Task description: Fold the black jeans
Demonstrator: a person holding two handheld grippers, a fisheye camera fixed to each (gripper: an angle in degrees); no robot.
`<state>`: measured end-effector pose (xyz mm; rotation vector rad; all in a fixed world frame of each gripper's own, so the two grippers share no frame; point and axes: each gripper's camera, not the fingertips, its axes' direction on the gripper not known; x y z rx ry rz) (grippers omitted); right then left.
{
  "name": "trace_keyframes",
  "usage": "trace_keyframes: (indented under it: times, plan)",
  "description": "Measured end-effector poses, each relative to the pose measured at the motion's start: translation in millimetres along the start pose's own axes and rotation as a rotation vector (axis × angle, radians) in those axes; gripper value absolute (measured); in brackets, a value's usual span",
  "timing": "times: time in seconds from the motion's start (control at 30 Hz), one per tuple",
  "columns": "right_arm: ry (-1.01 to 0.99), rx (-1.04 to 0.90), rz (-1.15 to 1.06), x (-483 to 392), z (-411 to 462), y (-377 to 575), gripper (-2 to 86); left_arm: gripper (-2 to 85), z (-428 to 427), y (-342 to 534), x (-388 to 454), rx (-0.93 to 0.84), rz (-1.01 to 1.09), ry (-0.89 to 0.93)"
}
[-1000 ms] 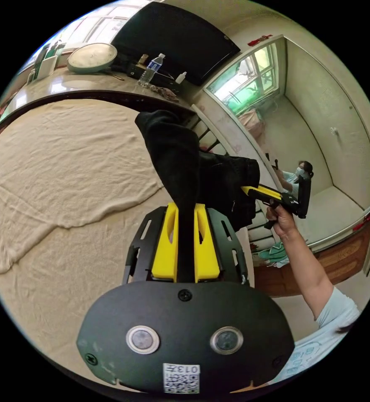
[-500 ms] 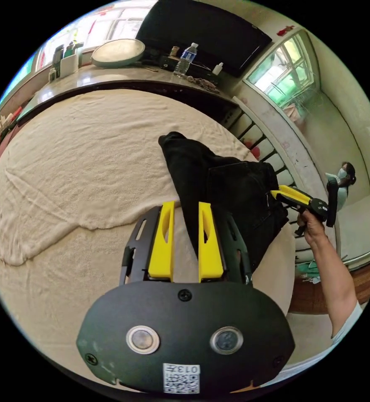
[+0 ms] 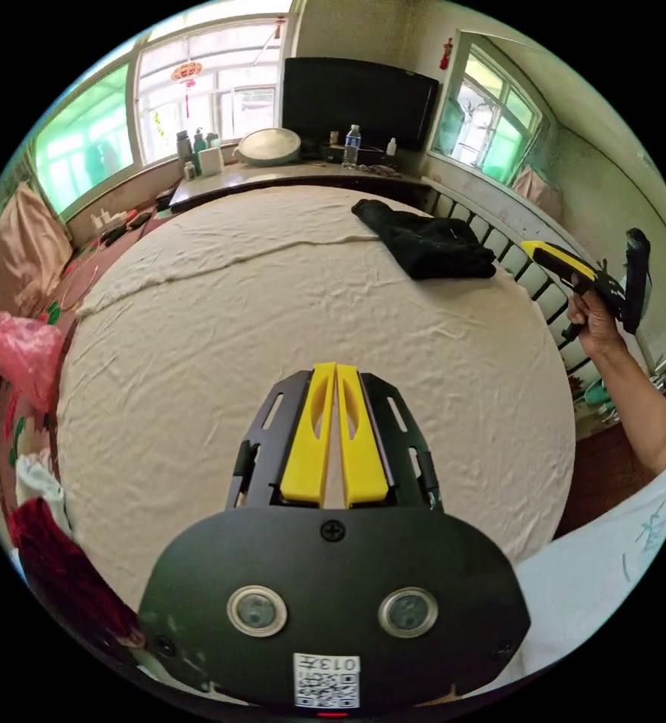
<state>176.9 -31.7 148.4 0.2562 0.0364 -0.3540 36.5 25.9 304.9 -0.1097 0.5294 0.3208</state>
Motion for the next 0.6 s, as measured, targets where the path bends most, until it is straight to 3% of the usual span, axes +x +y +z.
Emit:
trace_keyframes:
  times: [0.1,0.23,0.37,0.6]
  plan:
    - [-0.069,0.048,-0.128,-91.8,-11.7,-20.1,0.6,0.0,-69.0,84.9,-37.2,-0.016,-0.137,-0.110]
    - [-0.323,0.037,-0.215,-201.8,-7.0,-59.4,3.5,1.1,-152.5,179.1,-86.8,-0.027,-0.333,-0.327]
    - [-0.505,-0.001,-0.316,-299.3,4.3,-95.4,8.2,7.3,-237.2,267.0,-138.6,-0.008,-0.522,-0.552]
    - [-0.785,-0.007,-0.566,-499.9,20.7,-178.6,10.1,13.6,-263.1,289.6,-210.0,-0.042,-0.454,-0.587]
